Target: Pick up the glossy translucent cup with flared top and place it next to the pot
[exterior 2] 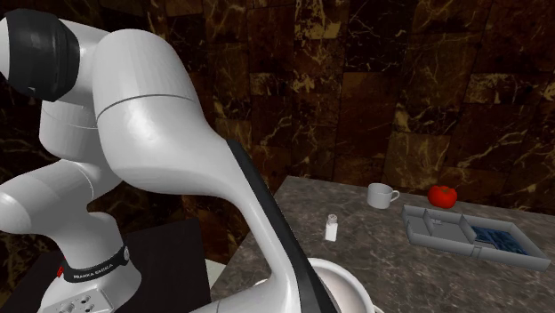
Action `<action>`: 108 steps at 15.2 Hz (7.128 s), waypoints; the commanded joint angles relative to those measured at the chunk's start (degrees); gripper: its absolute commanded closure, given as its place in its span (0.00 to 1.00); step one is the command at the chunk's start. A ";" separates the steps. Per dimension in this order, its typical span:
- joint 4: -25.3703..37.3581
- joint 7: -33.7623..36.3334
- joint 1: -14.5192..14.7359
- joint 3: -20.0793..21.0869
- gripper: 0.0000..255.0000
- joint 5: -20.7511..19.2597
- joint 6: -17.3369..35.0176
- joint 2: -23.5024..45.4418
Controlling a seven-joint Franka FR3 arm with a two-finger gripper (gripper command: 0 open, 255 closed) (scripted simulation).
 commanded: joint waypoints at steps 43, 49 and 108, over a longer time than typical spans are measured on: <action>6.73 39.85 6.62 -8.24 0.00 -9.63 -8.43 2.10; 5.79 38.38 6.26 -6.41 0.00 -7.00 -5.44 4.67; 11.05 51.71 13.61 -16.10 1.00 -23.50 -23.77 -14.79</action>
